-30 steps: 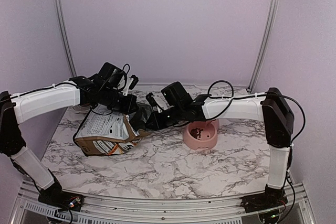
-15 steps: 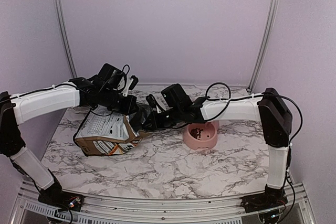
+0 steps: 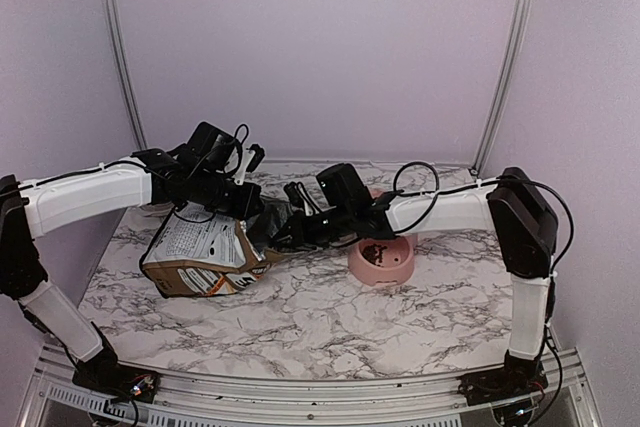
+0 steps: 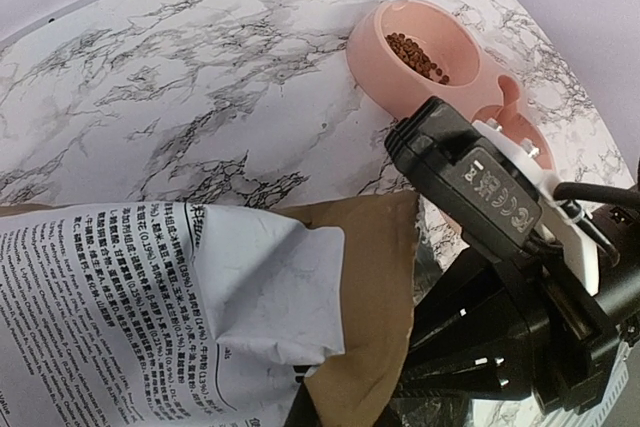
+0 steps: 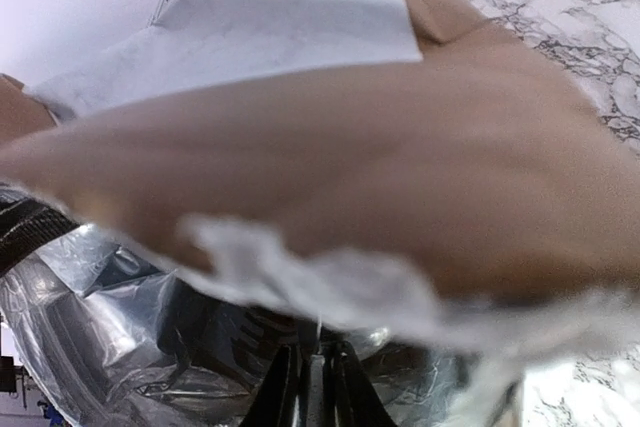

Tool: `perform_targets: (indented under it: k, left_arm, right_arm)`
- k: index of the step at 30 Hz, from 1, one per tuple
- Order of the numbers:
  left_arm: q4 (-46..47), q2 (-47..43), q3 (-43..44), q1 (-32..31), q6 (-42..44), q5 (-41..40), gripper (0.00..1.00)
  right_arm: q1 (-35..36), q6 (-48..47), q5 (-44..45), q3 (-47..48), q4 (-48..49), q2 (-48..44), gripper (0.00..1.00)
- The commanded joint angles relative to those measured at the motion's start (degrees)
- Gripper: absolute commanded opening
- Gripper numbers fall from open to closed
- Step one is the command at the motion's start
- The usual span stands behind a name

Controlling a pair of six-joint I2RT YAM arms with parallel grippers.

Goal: Serve the pet food
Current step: Insert the spatula into the pet food bag, then collect the pet food from the pet food bag.

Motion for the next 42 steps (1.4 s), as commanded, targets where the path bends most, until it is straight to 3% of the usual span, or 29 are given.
perform_targets:
  k: [1,19,28,34,42]
  left_arm:
    - [0.59,-1.91,-0.17,0.07,1.35,-2.08,0.00]
    - [0.34,-3.18,-0.54,0.09,1.71,-4.92,0.00]
    - [0.27,-3.36,-0.74,0.07,1.90,-5.88,0.00]
    - [0.16,-3.29,-0.77,0.07,2.00,-5.94,0.00]
    - [0.22,-3.03,-0.98,0.07,1.80,-5.75,0.00]
  right_arm:
    - [-0.76,3.18,-4.23,-1.72,6.65,0.40,0.00]
    - [-3.97,3.59,-8.94,-4.49,11.12,-0.74,0.00]
    - [-1.66,-7.99,13.56,1.49,-7.76,-1.00,0.00]
    - [1.22,-10.08,17.95,3.83,-10.70,1.06,0.00]
    - [0.68,-6.39,4.68,2.53,-3.23,2.14,0.00]
